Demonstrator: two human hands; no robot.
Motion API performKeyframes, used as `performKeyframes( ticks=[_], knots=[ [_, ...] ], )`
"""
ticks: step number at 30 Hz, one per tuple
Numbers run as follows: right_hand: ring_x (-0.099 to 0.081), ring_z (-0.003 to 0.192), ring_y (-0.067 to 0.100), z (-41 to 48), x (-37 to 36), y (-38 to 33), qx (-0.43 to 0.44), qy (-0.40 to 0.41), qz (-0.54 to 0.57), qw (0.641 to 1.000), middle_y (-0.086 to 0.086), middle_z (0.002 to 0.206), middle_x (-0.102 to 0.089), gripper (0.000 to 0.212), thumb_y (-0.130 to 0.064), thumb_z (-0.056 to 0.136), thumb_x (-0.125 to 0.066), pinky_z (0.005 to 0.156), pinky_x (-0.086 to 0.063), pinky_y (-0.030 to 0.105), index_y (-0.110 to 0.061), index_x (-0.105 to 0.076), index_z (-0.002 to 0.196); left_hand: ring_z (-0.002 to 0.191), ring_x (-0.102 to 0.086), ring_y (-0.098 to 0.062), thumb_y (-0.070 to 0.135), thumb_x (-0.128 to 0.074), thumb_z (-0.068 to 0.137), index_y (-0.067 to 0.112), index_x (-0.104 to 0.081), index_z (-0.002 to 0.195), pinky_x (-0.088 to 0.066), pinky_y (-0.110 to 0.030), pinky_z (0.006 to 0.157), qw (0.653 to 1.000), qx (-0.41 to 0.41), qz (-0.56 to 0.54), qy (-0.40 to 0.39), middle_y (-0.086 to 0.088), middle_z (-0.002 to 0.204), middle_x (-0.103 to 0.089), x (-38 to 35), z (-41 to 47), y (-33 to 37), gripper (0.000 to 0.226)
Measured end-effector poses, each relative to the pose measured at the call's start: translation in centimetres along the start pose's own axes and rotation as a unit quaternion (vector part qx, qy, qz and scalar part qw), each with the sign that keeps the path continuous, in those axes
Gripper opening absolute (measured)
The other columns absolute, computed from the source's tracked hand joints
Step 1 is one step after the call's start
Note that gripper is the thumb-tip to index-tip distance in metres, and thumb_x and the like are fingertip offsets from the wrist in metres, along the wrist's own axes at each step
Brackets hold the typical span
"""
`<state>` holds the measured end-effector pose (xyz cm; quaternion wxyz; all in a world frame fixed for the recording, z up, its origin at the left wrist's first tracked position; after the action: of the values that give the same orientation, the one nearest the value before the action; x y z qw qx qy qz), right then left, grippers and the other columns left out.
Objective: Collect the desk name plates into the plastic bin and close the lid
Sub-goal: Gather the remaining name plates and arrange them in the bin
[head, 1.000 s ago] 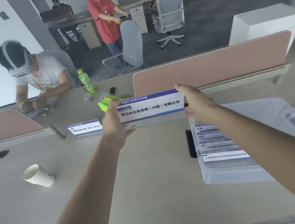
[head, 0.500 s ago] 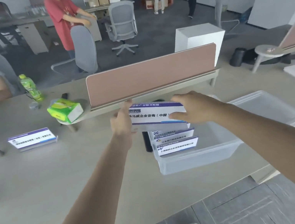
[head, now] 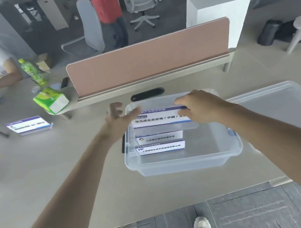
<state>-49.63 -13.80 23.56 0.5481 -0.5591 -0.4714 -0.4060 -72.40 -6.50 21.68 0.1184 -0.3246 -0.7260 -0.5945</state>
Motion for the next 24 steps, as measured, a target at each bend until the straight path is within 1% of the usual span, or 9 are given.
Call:
performKeyframes(
  ticks=[2, 4, 6, 8, 12, 14, 18, 21, 24],
  knots=[
    [-0.046, 0.068, 0.031, 0.2, -1.3, 0.8, 0.012, -0.034, 0.002, 0.999, -0.001, 0.061, -0.042, 0.035, -0.024, 0.095, -0.051, 0.052, -0.028, 0.031, -0.02, -0.034, 0.065, 0.119, -0.038, -0.019, 0.073, -0.068, 0.062, 0.027, -0.048, 0.131, -0.038, -0.036, 0.097, 0.97, -0.116, 0.204, 0.06, 0.004, 0.122, -0.046, -0.2, -0.3, 1.1, 0.085],
    [-0.045, 0.067, 0.031, 0.4, -2.5, 0.9, 0.031, -0.066, -0.015, 0.997, -0.001, 0.06, -0.039, 0.041, -0.022, 0.095, -0.051, 0.057, -0.035, 0.034, -0.023, -0.028, 0.061, 0.118, -0.047, -0.016, 0.062, -0.072, 0.068, 0.031, -0.057, 0.123, -0.042, -0.037, 0.101, 0.959, -0.168, 0.227, -0.005, 0.008, 0.12, -0.054, -2.3, -0.3, 1.2, 0.066],
    [-0.046, 0.068, 0.031, 0.3, -3.6, 0.5, 0.046, -0.087, -0.032, 0.995, -0.003, 0.061, -0.038, 0.043, -0.023, 0.096, -0.051, 0.059, -0.036, 0.035, -0.024, -0.026, 0.061, 0.109, -0.056, -0.008, 0.055, -0.074, 0.072, 0.036, -0.059, 0.119, -0.047, -0.034, 0.097, 0.961, -0.16, 0.204, -0.095, 0.015, 0.115, -0.06, -4.7, -0.2, 0.3, 0.053],
    [-0.046, 0.069, 0.031, 0.2, -5.0, 0.3, 0.053, -0.101, -0.027, 0.993, -0.004, 0.061, -0.037, 0.043, -0.023, 0.096, -0.049, 0.06, -0.036, 0.035, -0.026, -0.026, 0.06, 0.107, -0.057, -0.008, 0.049, -0.072, 0.078, 0.035, -0.061, 0.122, -0.046, -0.028, 0.092, 0.946, -0.154, 0.246, -0.145, 0.013, 0.12, -0.062, -7.0, 0.0, -0.8, 0.048],
    [-0.048, 0.072, 0.03, -0.3, -7.6, 0.2, 0.058, -0.132, -0.019, 0.989, -0.003, 0.064, -0.038, 0.043, -0.023, 0.096, -0.048, 0.064, -0.041, 0.036, -0.027, -0.024, 0.061, 0.104, -0.062, -0.024, 0.044, -0.061, 0.09, 0.032, -0.066, 0.118, -0.042, -0.028, 0.076, 0.915, -0.137, 0.346, -0.155, 0.0, 0.115, -0.067, -8.6, 0.7, -2.6, 0.031],
    [-0.048, 0.073, 0.03, -0.5, -8.8, 0.2, 0.054, -0.151, -0.017, 0.987, -0.004, 0.063, -0.037, 0.035, -0.023, 0.097, -0.047, 0.063, -0.04, 0.035, -0.023, -0.031, 0.065, 0.102, -0.063, -0.027, 0.042, -0.059, 0.092, 0.028, -0.068, 0.114, -0.041, -0.028, 0.072, 0.901, -0.141, 0.375, -0.166, -0.003, 0.111, -0.067, -9.0, 0.7, -2.7, 0.028],
    [-0.051, 0.077, 0.031, -0.2, -10.9, -0.2, 0.052, -0.174, -0.033, 0.983, -0.002, 0.069, -0.04, 0.022, -0.025, 0.098, -0.047, 0.065, -0.038, 0.033, -0.019, -0.04, 0.079, 0.106, -0.061, -0.023, 0.04, -0.058, 0.094, 0.025, -0.067, 0.116, -0.039, -0.027, 0.075, 0.888, -0.144, 0.391, -0.196, -0.001, 0.113, -0.067, -9.5, 0.8, -3.5, 0.029],
    [-0.048, 0.076, 0.029, 0.5, -12.8, 0.1, 0.044, -0.195, -0.043, 0.979, 0.001, 0.072, -0.04, 0.036, -0.024, 0.099, -0.048, 0.064, -0.035, 0.031, -0.019, -0.033, 0.066, 0.104, -0.063, -0.015, 0.039, -0.06, 0.092, 0.026, -0.068, 0.116, -0.043, -0.025, 0.077, 0.911, -0.107, 0.338, -0.213, 0.006, 0.111, -0.07, -9.2, 1.7, -4.7, 0.028],
    [-0.045, 0.074, 0.027, 0.9, -15.0, 0.3, 0.037, -0.234, -0.034, 0.971, 0.0, 0.066, -0.034, 0.043, -0.022, 0.099, -0.048, 0.051, -0.029, 0.03, -0.02, -0.027, 0.061, 0.095, -0.064, -0.008, 0.035, -0.061, 0.092, 0.028, -0.069, 0.114, -0.043, -0.022, 0.077, 0.932, -0.076, 0.283, -0.216, 0.007, 0.109, -0.071, -8.8, 2.2, -5.7, 0.024]
  ],
)
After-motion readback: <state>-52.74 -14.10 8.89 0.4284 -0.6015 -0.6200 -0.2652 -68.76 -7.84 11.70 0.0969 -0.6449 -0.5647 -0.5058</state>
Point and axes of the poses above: each hand's wrist, its own z-axis towards the middle knuckle, its own x-axis out of the back of the hand, y = z × x, the point moved 7 cm from there along z, towards the middle knuckle
